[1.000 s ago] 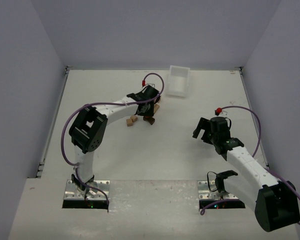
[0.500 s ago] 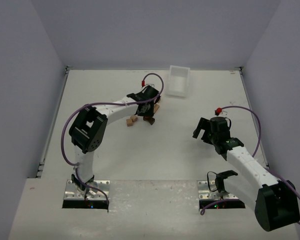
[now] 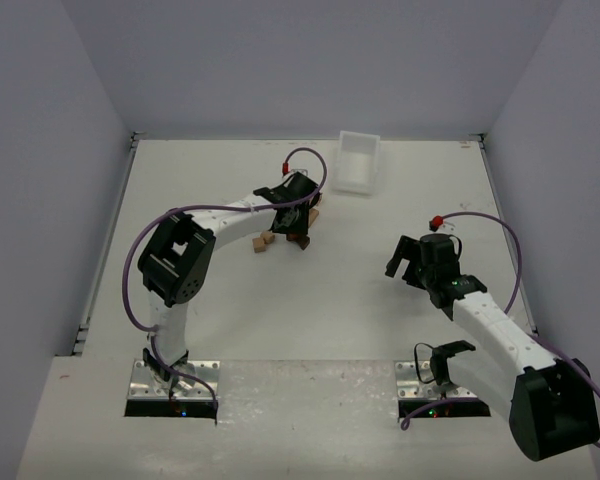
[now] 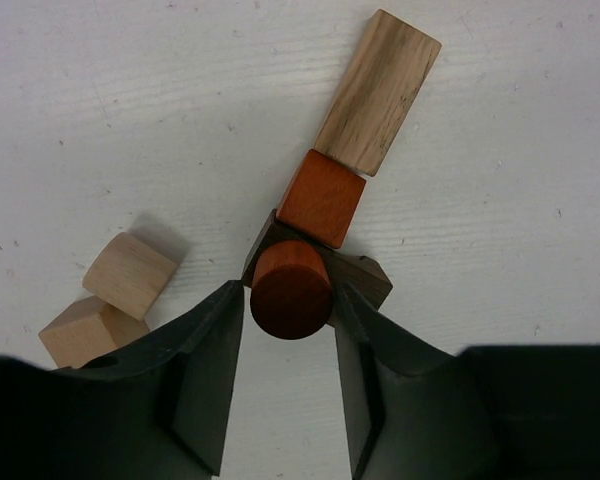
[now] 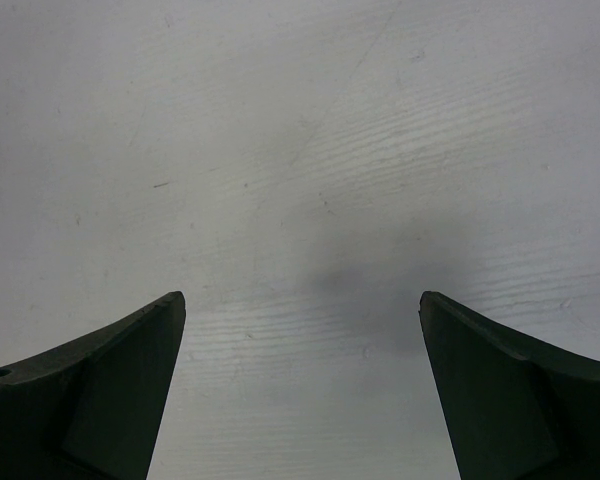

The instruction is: Build the wood block tower

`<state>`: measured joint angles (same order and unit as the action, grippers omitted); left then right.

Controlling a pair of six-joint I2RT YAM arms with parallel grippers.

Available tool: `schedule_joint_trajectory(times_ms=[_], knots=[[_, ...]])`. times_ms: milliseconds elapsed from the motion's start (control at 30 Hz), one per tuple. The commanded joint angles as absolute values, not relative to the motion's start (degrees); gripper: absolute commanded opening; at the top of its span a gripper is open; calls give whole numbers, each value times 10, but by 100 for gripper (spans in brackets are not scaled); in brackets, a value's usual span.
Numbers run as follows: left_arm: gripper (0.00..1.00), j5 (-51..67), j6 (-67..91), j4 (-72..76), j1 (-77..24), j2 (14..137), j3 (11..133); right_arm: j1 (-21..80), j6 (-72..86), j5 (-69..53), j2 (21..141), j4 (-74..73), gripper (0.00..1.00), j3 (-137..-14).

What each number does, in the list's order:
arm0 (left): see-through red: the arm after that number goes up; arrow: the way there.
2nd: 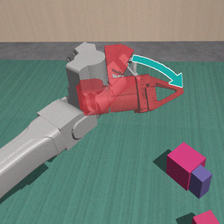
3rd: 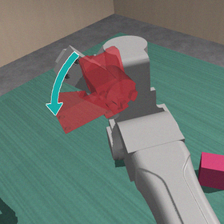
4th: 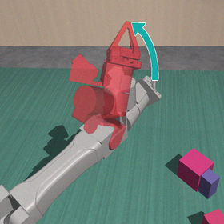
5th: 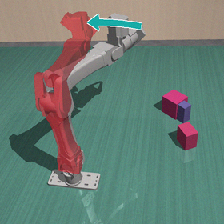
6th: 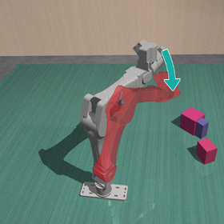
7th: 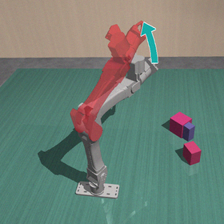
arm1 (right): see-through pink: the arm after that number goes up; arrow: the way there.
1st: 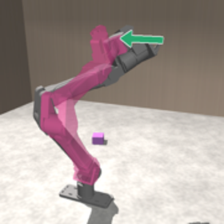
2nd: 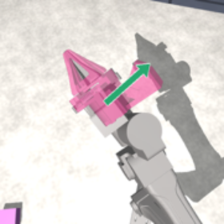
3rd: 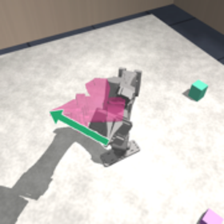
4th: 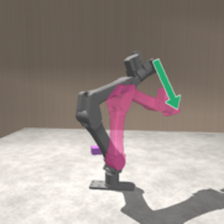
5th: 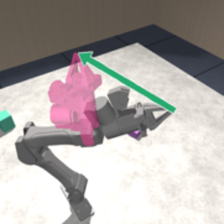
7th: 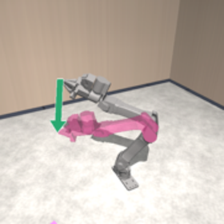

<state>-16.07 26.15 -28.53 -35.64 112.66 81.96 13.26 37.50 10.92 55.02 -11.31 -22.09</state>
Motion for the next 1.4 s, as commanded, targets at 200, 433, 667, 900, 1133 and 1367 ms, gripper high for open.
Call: schedule_joint_trajectory(times_ms=[200,433,667,900,1133,1367], knots=[[57,-166,269,-280,-351,1106,823,134,376,118,555,-105,99,-237],[81,-142,258,-271,-351,1071,824,134,374,116,558,-104,99,-239],[100,-157,257,-259,-352,992,794,134,374,116,555,-105,99,-239],[100,-184,336,-299,-285,949,745,134,376,117,552,-109,99,-239],[98,-89,371,-271,-212,1014,748,134,377,123,550,-114,99,-239],[92,-82,390,-259,-211,1091,782,134,376,132,554,-118,99,-241]])
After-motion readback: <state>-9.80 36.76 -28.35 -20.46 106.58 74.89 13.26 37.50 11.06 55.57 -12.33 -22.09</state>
